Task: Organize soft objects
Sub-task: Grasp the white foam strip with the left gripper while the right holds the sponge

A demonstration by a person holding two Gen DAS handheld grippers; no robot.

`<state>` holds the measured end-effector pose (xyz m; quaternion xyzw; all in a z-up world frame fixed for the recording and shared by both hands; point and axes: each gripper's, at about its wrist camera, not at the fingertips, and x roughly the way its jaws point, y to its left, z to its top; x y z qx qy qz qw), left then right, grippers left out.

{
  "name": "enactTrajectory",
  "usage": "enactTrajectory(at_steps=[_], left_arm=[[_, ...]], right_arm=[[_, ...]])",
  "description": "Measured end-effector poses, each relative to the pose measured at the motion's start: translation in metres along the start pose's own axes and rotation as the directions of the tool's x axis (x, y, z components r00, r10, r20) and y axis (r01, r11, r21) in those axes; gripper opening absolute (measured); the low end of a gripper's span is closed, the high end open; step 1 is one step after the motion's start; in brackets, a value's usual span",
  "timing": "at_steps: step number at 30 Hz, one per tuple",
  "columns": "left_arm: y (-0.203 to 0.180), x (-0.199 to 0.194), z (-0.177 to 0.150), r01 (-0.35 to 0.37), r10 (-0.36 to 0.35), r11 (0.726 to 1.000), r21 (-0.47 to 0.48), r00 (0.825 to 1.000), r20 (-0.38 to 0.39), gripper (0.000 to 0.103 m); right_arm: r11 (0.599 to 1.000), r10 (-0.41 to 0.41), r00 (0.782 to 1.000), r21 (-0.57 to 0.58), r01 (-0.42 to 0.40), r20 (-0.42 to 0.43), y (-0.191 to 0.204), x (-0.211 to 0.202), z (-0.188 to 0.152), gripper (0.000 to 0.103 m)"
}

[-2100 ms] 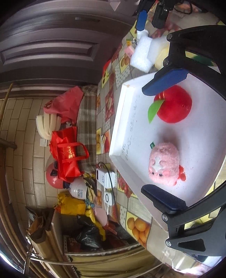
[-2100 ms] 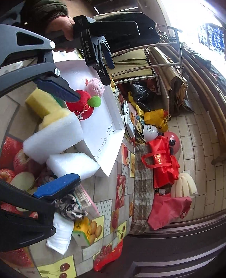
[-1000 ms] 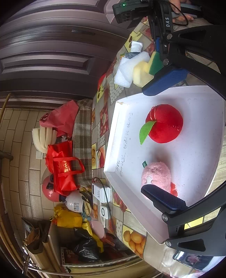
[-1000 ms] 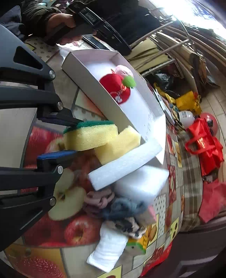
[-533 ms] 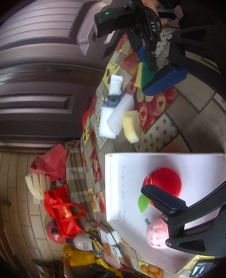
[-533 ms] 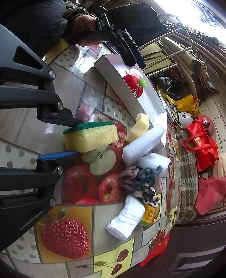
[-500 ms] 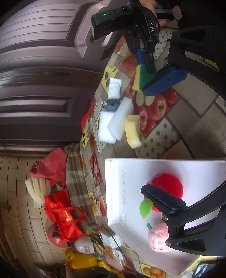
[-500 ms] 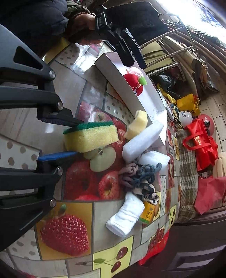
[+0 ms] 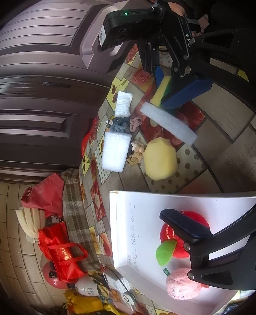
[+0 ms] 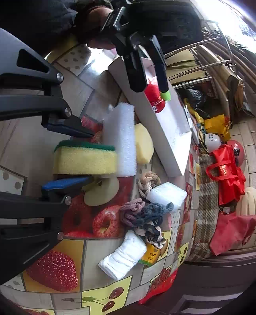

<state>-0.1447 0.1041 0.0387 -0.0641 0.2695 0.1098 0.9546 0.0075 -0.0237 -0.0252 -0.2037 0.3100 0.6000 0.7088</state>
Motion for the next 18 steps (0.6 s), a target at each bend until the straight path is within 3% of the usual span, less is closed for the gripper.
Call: enactTrajectory(at_steps=[1, 2, 3, 6, 10, 11, 15, 18], left_arm=[[-0.003, 0.002, 0.002, 0.009, -0.009, 1.0, 0.015, 1.0, -0.009, 0.103], [-0.007, 0.003, 0.003, 0.024, -0.024, 0.999, 0.033, 1.0, -0.016, 0.103], [-0.011, 0.005, 0.004, 0.04, -0.039, 0.998, 0.051, 0.999, -0.022, 0.103], [-0.026, 0.013, 0.006, 0.08, -0.075, 0.991, 0.111, 0.996, -0.047, 0.102], [-0.047, 0.037, 0.012, 0.068, -0.05, 0.982, 0.179, 0.994, -0.102, 0.102], [-0.05, 0.044, 0.013, 0.07, -0.048, 0.981, 0.183, 0.991, -0.122, 0.099], [-0.059, 0.065, 0.009, 0.096, -0.054, 0.975, 0.199, 0.976, -0.21, 0.055], [-0.066, 0.068, 0.002, 0.06, -0.003, 0.966, 0.251, 0.975, -0.224, 0.055]], right_arm=[[1.0, 0.003, 1.0, -0.006, -0.003, -0.016, 0.0, 0.003, -0.002, 0.037], [1.0, 0.007, 1.0, -0.007, -0.007, -0.026, 0.0, 0.004, -0.004, 0.029], [1.0, 0.007, 0.999, -0.006, -0.007, -0.033, -0.002, 0.004, -0.007, 0.027], [0.998, 0.001, 1.0, 0.056, 0.0, -0.021, -0.02, -0.006, -0.015, 0.027], [0.989, 0.009, 1.0, 0.15, -0.01, 0.013, -0.041, -0.014, -0.021, 0.027], [0.987, 0.013, 1.0, 0.158, -0.016, 0.018, -0.042, -0.014, -0.021, 0.027], [0.987, 0.014, 0.999, 0.158, -0.019, 0.033, -0.039, -0.015, -0.023, 0.028], [0.983, 0.036, 0.998, 0.179, -0.043, 0.043, -0.042, -0.015, -0.023, 0.027]])
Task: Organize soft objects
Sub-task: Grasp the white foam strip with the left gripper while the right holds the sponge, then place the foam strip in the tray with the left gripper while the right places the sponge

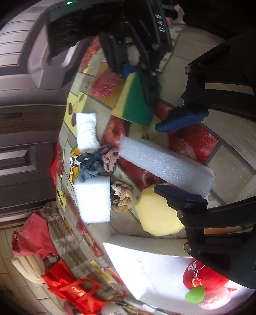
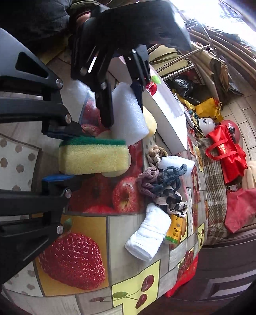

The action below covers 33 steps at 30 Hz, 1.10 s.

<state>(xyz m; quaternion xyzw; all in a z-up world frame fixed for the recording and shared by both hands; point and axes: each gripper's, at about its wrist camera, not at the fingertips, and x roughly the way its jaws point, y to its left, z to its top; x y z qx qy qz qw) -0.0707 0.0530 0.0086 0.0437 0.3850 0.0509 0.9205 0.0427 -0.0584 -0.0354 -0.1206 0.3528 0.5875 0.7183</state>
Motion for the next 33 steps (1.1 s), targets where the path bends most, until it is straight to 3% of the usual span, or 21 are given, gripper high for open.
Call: enactTrajectory(at_steps=[1, 2, 3, 5, 11, 13, 17, 19, 20, 23, 33], left_arm=[[0.0, 0.0, 0.0, 0.007, -0.007, 1.0, -0.003, 1.0, -0.002, 0.054], [0.0, 0.0, -0.001, 0.016, -0.016, 1.0, -0.008, 1.0, -0.006, 0.047], [0.001, 0.002, -0.002, 0.022, -0.022, 1.0, -0.009, 1.0, -0.017, 0.03], [0.0, 0.001, -0.004, 0.023, -0.023, 1.0, -0.005, 1.0, -0.01, 0.028], [0.001, -0.034, -0.012, -0.002, 0.005, 1.0, -0.018, 0.987, 0.16, 0.027], [0.01, -0.051, -0.019, 0.007, 0.005, 0.999, -0.054, 0.973, 0.233, 0.027], [0.028, -0.08, -0.035, -0.07, 0.111, 0.988, -0.138, 0.941, 0.319, 0.027], [0.038, -0.09, -0.042, -0.096, 0.157, 0.977, -0.19, 0.927, 0.34, 0.027], [0.044, -0.096, -0.046, -0.103, 0.177, 0.97, -0.221, 0.92, 0.35, 0.027], [0.059, -0.106, -0.055, -0.108, 0.218, 0.95, -0.294, 0.901, 0.375, 0.027], [0.081, -0.116, -0.071, -0.159, 0.298, 0.919, -0.36, 0.879, 0.372, 0.027]], right_arm=[[1.0, 0.005, 1.0, 0.006, -0.005, 0.002, 0.0, 0.0, 0.0, 0.027], [1.0, 0.009, 1.0, 0.01, -0.009, 0.004, -0.001, -0.001, -0.001, 0.027], [1.0, 0.01, 1.0, 0.015, -0.01, 0.007, -0.001, -0.002, -0.001, 0.027], [1.0, 0.007, 1.0, 0.027, -0.007, 0.015, -0.002, -0.004, -0.001, 0.027], [0.999, 0.012, 0.981, 0.05, -0.022, 0.192, 0.001, -0.043, 0.015, 0.027], [0.999, -0.005, 0.961, 0.042, -0.007, 0.278, 0.006, -0.055, 0.023, 0.027], [0.999, -0.047, 0.912, 0.037, 0.035, 0.407, 0.016, -0.055, 0.028, 0.027], [0.997, -0.08, 0.9, 0.021, 0.079, 0.429, 0.02, -0.046, 0.031, 0.028], [0.995, -0.094, 0.904, 0.02, 0.094, 0.418, 0.021, -0.041, 0.032, 0.028], [0.996, -0.091, 0.882, 0.031, 0.086, 0.463, 0.02, -0.047, 0.036, 0.028], [0.995, -0.061, 0.894, -0.042, 0.089, 0.445, 0.05, -0.028, 0.046, 0.028]])
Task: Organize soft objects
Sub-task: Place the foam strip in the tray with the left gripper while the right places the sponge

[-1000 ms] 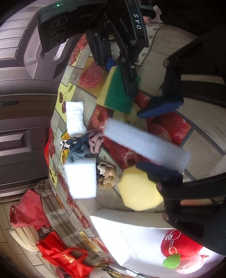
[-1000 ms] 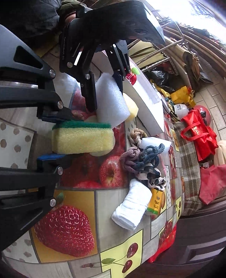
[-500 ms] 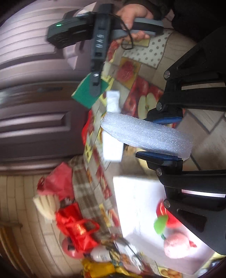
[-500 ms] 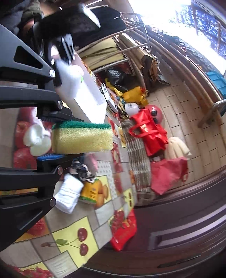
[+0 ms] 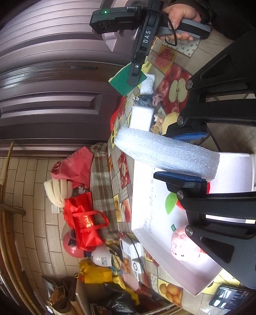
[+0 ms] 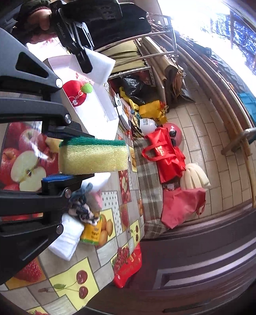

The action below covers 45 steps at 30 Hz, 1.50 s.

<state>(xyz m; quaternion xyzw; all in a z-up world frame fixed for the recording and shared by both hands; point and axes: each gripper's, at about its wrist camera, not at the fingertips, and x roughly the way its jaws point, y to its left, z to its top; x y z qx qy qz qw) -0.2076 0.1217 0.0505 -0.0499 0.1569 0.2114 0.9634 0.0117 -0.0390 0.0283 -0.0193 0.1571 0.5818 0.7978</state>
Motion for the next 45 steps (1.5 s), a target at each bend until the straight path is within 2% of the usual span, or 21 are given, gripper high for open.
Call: enactTrajectory(at_steps=[5, 8, 12, 16, 21, 28, 38, 45], left_arm=[[0.022, 0.005, -0.002, -0.046, 0.045, 0.999, -0.019, 0.999, -0.029, 0.027], [0.038, 0.006, -0.005, -0.123, 0.122, 0.992, -0.008, 0.992, -0.027, 0.027], [0.067, 0.006, -0.009, -0.165, 0.163, 0.983, -0.08, 0.986, -0.039, 0.027], [0.087, 0.003, -0.011, -0.218, 0.215, 0.971, -0.097, 0.976, -0.041, 0.027], [0.106, 0.006, -0.013, -0.226, 0.218, 0.963, -0.148, 0.973, -0.07, 0.027], [0.108, 0.023, -0.008, -0.254, 0.245, 0.959, -0.125, 0.966, -0.082, 0.027], [0.117, 0.043, -0.005, -0.265, 0.246, 0.953, -0.143, 0.959, -0.137, 0.027], [0.117, 0.052, -0.004, -0.253, 0.227, 0.957, -0.144, 0.958, -0.176, 0.027]], right_arm=[[0.996, 0.038, 0.999, -0.074, -0.04, -0.02, 0.026, 0.015, 0.0, 0.028], [0.993, 0.057, 0.998, -0.101, -0.06, -0.029, 0.038, 0.022, -0.002, 0.028], [0.989, 0.083, 0.995, -0.116, -0.089, -0.054, 0.049, 0.036, -0.002, 0.028], [0.987, 0.105, 0.99, -0.116, -0.115, -0.091, 0.058, 0.053, -0.003, 0.027], [0.98, 0.133, 0.983, -0.131, -0.149, -0.125, 0.075, 0.075, -0.006, 0.027], [0.974, 0.158, 0.979, -0.141, -0.176, -0.127, 0.096, 0.103, -0.002, 0.027], [0.988, 0.132, 0.977, -0.053, -0.143, -0.17, 0.096, 0.152, 0.008, 0.027], [0.987, 0.114, 0.973, -0.089, -0.134, -0.199, 0.108, 0.162, 0.008, 0.028]])
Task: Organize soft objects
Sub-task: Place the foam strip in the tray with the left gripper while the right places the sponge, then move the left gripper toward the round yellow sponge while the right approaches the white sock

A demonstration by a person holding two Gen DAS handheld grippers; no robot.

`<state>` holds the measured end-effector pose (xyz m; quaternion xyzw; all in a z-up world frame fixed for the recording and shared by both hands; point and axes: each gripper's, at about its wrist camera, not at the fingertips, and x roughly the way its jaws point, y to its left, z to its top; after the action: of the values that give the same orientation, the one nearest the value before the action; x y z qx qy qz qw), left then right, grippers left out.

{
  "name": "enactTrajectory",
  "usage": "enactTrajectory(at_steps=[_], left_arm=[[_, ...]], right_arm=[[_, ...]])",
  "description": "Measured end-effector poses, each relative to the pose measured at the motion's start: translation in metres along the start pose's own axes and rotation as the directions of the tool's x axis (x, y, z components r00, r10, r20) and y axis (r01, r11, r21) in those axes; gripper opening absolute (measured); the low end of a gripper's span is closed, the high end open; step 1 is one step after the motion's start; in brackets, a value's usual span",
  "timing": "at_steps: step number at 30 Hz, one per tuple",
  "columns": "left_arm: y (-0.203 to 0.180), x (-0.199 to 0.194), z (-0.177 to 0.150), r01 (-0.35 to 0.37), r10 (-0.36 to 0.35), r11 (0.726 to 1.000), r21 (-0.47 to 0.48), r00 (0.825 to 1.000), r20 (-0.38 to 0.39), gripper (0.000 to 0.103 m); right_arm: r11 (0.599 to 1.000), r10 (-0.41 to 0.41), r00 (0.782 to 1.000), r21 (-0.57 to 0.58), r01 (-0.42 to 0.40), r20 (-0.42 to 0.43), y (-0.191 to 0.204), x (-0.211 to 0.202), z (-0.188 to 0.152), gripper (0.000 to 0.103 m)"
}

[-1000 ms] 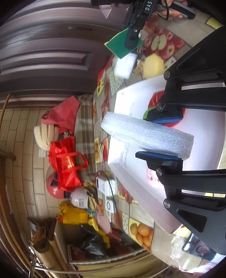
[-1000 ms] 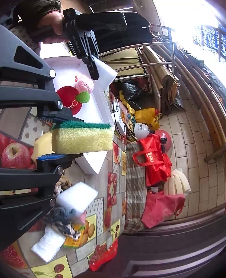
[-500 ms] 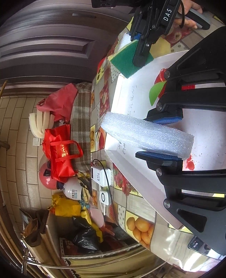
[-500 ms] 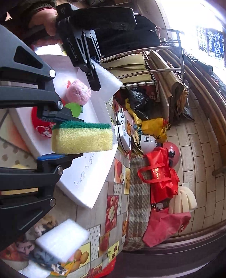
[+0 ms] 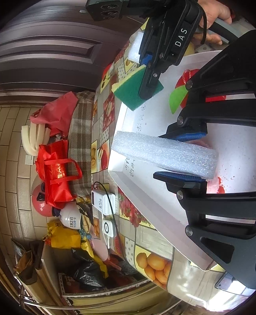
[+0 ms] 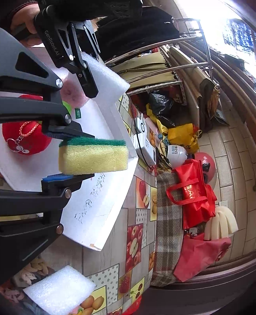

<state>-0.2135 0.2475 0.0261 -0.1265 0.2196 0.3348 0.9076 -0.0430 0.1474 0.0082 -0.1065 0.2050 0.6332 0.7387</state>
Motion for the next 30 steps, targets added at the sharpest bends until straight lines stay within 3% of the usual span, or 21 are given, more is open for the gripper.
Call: enactTrajectory(at_steps=[5, 7, 8, 9, 11, 27, 30], left_arm=[[-0.002, 0.001, 0.0, -0.037, 0.037, 0.999, 0.007, 0.999, -0.002, 0.028], [-0.001, 0.0, 0.0, -0.086, 0.086, 0.996, -0.001, 0.996, 0.002, 0.037], [-0.001, -0.001, -0.001, -0.099, 0.099, 0.995, -0.005, 0.995, 0.01, 0.065], [0.0, -0.004, -0.001, -0.106, 0.107, 0.994, -0.009, 0.994, 0.021, 0.091], [0.001, -0.009, -0.003, -0.123, 0.123, 0.992, -0.016, 0.991, 0.051, 0.101], [0.003, -0.015, -0.003, -0.127, 0.128, 0.992, -0.022, 0.989, 0.08, 0.103], [0.002, -0.017, -0.004, -0.132, 0.134, 0.991, -0.019, 0.987, 0.092, 0.103]], right_arm=[[1.0, -0.022, 1.0, -0.006, 0.022, 0.007, 0.002, -0.001, 0.001, 0.028], [1.0, -0.03, 1.0, 0.006, 0.03, -0.003, -0.001, 0.001, 0.002, 0.03], [0.999, -0.037, 0.999, 0.013, 0.037, -0.006, -0.002, 0.002, 0.002, 0.042], [0.999, -0.044, 0.999, 0.019, 0.045, -0.005, -0.003, 0.002, 0.002, 0.066], [0.998, -0.061, 0.998, 0.027, 0.061, 0.008, -0.004, -0.001, 0.002, 0.088], [0.997, -0.074, 0.996, 0.028, 0.072, 0.057, -0.004, -0.014, -0.001, 0.088], [0.997, -0.076, 0.994, -0.012, 0.077, 0.074, 0.005, -0.021, -0.004, 0.092]])
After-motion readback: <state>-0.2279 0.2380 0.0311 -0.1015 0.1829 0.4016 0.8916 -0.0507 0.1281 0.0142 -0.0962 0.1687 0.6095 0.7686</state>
